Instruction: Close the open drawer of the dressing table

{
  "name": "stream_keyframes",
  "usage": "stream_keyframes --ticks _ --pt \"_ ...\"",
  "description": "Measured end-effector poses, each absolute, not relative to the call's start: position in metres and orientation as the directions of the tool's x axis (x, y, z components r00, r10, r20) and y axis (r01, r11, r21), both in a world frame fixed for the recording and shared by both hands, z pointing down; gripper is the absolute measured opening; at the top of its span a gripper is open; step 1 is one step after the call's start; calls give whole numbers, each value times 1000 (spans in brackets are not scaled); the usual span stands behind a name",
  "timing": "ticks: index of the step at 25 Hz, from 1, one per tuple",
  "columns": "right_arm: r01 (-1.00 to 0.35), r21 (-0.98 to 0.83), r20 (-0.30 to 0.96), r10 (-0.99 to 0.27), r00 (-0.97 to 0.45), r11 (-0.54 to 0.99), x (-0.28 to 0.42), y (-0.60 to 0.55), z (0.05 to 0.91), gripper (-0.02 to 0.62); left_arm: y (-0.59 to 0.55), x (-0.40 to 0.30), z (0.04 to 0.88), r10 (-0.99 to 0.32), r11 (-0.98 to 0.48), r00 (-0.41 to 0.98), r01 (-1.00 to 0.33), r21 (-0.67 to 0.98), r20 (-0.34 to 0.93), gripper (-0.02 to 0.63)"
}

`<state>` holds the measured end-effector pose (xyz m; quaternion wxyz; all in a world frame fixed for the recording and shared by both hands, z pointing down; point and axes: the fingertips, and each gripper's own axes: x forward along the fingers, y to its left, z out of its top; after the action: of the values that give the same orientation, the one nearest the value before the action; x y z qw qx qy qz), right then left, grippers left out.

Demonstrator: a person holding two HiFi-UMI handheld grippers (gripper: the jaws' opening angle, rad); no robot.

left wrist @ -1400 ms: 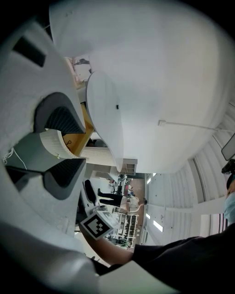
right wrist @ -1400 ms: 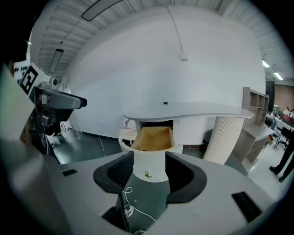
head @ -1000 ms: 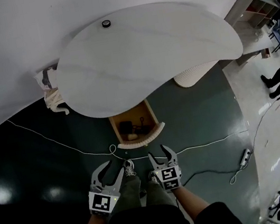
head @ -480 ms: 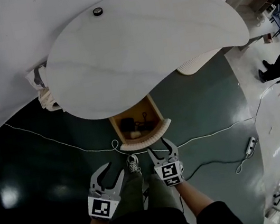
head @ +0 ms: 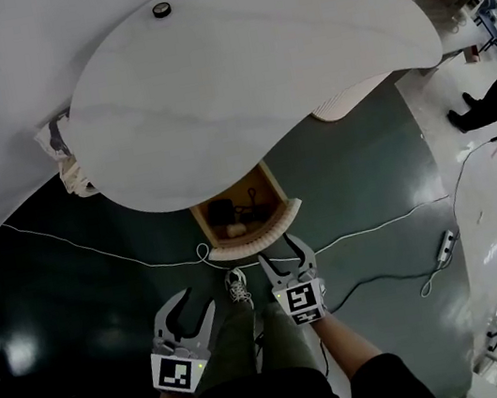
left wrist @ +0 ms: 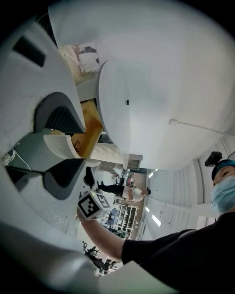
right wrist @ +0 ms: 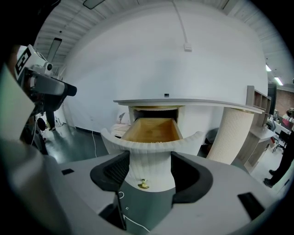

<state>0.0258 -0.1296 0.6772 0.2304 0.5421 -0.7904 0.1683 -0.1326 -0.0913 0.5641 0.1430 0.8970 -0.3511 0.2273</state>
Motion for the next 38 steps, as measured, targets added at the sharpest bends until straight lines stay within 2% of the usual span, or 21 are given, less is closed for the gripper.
stream_keyframes --ticks 18,27,38 --pt "-933 5 458 -830 -317 360 8 -210 677 270 -99 -156 571 -613 -691 624 -721 55 484 176" --pt "-933 11 409 -853 -323 358 -2 -240 677 272 -89 -183 572 -658 -626 583 -775 84 476 181" --pt "-925 48 366 -868 -335 377 -9 -273 676 272 -99 -185 570 -668 -637 596 -767 72 445 187"
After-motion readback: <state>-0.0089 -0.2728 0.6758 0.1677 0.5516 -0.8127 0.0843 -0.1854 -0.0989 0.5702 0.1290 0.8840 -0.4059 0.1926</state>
